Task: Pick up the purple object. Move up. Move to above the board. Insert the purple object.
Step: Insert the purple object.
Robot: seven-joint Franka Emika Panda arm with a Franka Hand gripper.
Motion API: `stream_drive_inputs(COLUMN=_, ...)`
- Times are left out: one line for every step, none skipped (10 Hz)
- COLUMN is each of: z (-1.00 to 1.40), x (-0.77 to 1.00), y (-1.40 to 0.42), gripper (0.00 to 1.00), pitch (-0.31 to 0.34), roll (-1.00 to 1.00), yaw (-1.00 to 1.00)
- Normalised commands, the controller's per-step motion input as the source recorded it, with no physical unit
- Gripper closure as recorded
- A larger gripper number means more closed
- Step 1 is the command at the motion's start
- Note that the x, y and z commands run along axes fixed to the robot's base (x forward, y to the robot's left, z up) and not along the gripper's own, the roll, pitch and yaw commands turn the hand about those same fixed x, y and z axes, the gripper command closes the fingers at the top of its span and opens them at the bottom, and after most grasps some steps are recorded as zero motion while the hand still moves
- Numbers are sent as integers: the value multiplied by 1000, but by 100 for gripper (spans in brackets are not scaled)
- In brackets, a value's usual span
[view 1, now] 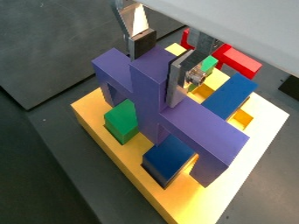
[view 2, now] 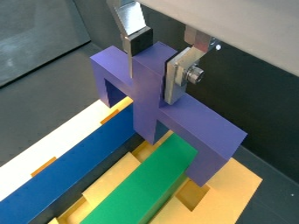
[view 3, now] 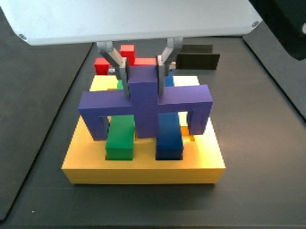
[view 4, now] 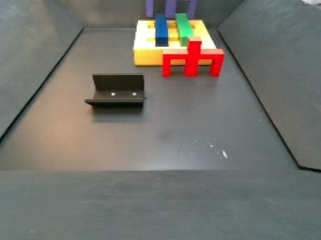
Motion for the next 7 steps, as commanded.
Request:
stream_drive_inputs(z=-17, x=-63, y=217, gripper=100, pitch=0, roll=0, yaw=-43)
stream_drive_inputs(z=0, x=-171, y=180, gripper=100, pitch=0, roll=0, yaw=-17)
stream_drive_inputs(z=51, x=-223, y=17, gripper=100, pitch=0, roll=0, yaw=0)
stream_drive_inputs(z=0, x=-117, y=0, gripper=100, pitch=0, roll=0, yaw=0)
stream_drive_inputs(z=0, x=0, y=0, gripper=100, pitch=0, roll=0, yaw=6)
stream_drive_inputs(z=-77, x=26, y=-74, gripper=100, pitch=0, roll=0, yaw=0)
stream_drive_inputs(z=-111, x=89, y=-17, gripper=100, pitch=0, roll=0, yaw=0)
